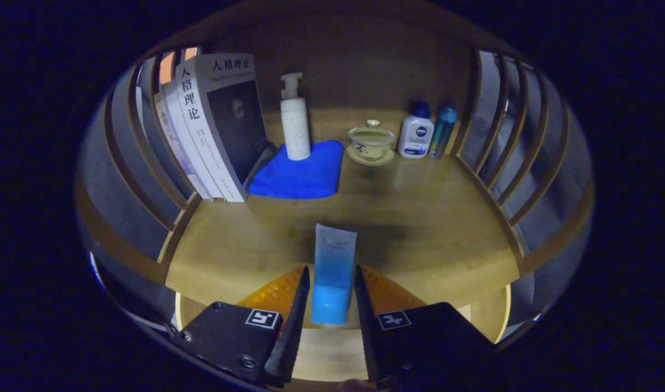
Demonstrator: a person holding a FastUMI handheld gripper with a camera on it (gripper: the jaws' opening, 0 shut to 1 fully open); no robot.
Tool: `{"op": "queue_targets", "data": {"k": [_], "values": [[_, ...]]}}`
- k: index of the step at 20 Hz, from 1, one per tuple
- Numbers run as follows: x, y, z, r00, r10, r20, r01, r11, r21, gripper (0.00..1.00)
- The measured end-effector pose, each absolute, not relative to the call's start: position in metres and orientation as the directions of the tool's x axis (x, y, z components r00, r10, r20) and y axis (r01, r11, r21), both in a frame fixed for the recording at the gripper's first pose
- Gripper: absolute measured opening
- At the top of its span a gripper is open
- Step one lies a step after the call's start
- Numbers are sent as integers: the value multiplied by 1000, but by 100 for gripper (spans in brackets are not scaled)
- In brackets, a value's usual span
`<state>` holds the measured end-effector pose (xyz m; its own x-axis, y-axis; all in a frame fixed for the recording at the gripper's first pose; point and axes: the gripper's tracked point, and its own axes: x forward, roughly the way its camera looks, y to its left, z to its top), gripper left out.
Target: Pull open the drawer, take out the items inside it, and place them on the countertop above the cabinet.
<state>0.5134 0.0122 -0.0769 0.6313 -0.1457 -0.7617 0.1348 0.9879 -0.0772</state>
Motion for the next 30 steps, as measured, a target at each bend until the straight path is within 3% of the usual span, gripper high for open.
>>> {"op": "queue_targets", "data": {"k": [7, 19, 22, 26, 27, 29, 30], "values": [[462, 44, -53, 684, -26, -729, 18, 1000, -19, 80], [321, 60, -61, 785, 70, -616, -58, 998, 40, 78], [292, 50, -64, 820, 53, -570, -33, 998, 46, 85], [264, 44, -62, 874, 29, -484, -8, 999, 45, 85], [257, 42, -65, 882, 14, -471, 10, 999, 48, 86], [245, 43, -77, 892, 17, -452, 11, 998, 60, 100], [241, 41, -85, 895, 15, -446, 13, 998, 60, 98]]}}
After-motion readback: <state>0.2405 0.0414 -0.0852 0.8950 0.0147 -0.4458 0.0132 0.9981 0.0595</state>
